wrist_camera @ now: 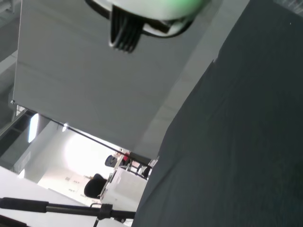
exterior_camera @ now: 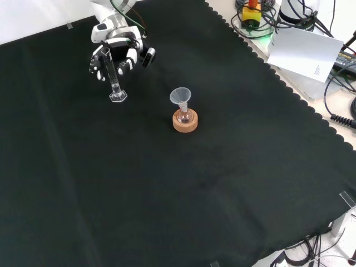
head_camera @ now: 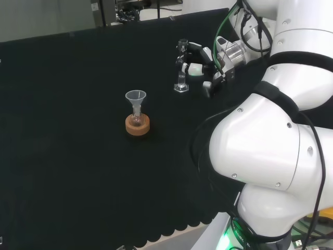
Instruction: Pick up the graduated cylinder.
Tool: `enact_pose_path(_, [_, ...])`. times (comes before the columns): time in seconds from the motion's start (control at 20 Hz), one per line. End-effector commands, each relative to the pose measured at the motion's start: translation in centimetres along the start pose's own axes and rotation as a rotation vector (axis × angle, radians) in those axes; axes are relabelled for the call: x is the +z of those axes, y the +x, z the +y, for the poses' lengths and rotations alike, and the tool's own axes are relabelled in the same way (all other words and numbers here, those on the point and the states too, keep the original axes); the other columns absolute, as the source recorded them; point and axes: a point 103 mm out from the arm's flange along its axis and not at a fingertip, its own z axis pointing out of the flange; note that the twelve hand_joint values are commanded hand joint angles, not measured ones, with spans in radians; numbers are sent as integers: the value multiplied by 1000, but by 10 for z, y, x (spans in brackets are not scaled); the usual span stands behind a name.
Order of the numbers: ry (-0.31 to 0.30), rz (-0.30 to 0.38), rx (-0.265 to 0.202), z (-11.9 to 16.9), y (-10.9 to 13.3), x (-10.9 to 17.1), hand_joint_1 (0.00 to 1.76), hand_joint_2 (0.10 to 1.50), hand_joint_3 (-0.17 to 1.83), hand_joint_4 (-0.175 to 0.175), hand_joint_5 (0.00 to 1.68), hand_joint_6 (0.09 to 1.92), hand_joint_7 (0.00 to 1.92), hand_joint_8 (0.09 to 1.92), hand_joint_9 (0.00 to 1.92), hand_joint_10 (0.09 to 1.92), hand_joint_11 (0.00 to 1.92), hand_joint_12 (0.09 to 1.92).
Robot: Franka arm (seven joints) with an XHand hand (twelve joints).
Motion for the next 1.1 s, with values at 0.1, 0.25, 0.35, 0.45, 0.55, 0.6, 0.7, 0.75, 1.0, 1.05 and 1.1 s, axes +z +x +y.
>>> enact_pose_path(0.1, [-6,2,7,2,-2,9,1195,694,636,-16,626,669,579,645,903,404,815,1051])
enact_pose_path(0.25, [-18,-4,12,3,-2,10,1223,721,652,-17,666,683,624,648,951,387,880,1018])
enact_pose_path(0.35, [-26,10,12,2,-3,7,1239,741,662,-16,695,690,661,660,979,376,933,988])
enact_pose_path(0.45, [-26,-1,11,2,-2,16,1249,753,667,-14,716,695,682,670,998,368,968,967])
enact_pose_path(0.55, [-22,-14,11,2,-2,20,1253,760,670,-13,726,696,692,676,1008,361,987,953])
enact_pose_path(0.6, [-24,-15,11,2,-2,20,1254,762,671,-13,728,696,695,678,1010,360,992,950])
enact_pose_path(0.7, [-53,-16,25,3,-2,20,1255,766,673,-13,730,697,698,680,1012,358,996,947])
enact_pose_path(0.75, [-57,-21,28,3,-2,20,1255,770,675,-12,730,697,700,681,1011,357,997,946])
enact_pose_path(1.0, [-35,26,25,1,-5,7,1239,831,688,-18,757,711,705,696,1006,353,994,940])
enact_pose_path(1.05, [-17,16,22,0,-5,3,1235,838,687,-21,761,711,705,698,1006,353,995,940])
enact_pose_path(1.1, [-10,15,18,-1,-4,-1,1230,844,686,-24,762,710,703,698,1005,353,998,941])
